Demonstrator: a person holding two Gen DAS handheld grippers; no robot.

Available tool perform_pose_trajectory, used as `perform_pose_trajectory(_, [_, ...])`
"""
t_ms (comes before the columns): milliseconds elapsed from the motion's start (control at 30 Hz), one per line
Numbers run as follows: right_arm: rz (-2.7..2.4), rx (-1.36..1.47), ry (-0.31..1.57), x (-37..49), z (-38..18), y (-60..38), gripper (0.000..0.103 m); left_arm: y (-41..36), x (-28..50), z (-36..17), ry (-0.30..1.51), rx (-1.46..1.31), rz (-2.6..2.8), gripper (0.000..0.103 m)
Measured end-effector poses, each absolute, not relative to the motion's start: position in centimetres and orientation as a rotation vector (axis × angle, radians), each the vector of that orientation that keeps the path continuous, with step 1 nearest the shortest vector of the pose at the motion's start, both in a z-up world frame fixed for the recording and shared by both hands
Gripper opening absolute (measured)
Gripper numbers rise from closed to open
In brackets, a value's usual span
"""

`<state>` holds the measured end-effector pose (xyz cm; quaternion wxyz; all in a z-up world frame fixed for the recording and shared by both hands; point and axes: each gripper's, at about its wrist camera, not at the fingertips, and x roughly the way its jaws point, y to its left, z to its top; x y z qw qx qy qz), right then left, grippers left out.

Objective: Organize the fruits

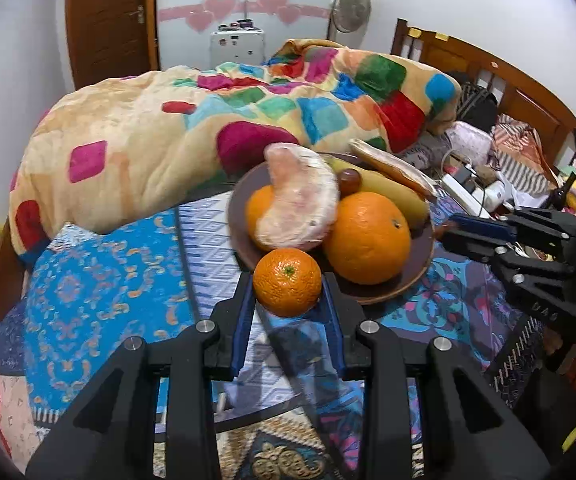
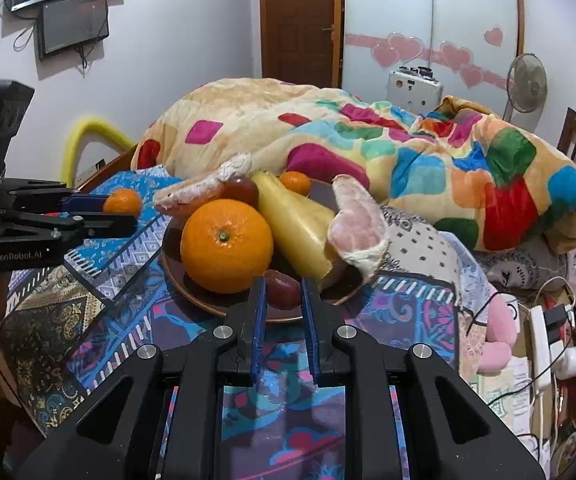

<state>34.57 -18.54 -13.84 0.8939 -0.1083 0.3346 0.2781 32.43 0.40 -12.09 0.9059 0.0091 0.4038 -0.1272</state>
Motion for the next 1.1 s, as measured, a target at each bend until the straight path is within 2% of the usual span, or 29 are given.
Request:
perform_pose_trajectory(633, [0.592,-0.276,0.733,35.6,-15.8,-16.7,0.016,-1.6,34.1,-14.4,0.87,0.059,-0.294,0.033])
perform_pose_trajectory(700, [0.595,-0.271,0.741,35.7,-15.9,-16.7,0.016,-1.6,34.2,-14.6,0.875,0.057,-0.292,0.037])
perform_pose_trajectory(767, [0.595,-0.272,0.757,35.9,-16.1,-16.6,0.02,-1.6,34.1,-14.7,0.878,0.057,-0.289,0.043])
perform_pose_trajectory(867, [0.599,-0.267,0.754,35.8,-16.0,-16.7,0.03,-1.6,33.8,-14.6,0.873,0.059,-0.291,0.045])
perform_pose_trajectory(1100, [0.595,-0.234,0.709,34.2,-14.4,-17.6,0.031,-1.4,31.2,-12.5,0.81,0.053,-0.276,0.045])
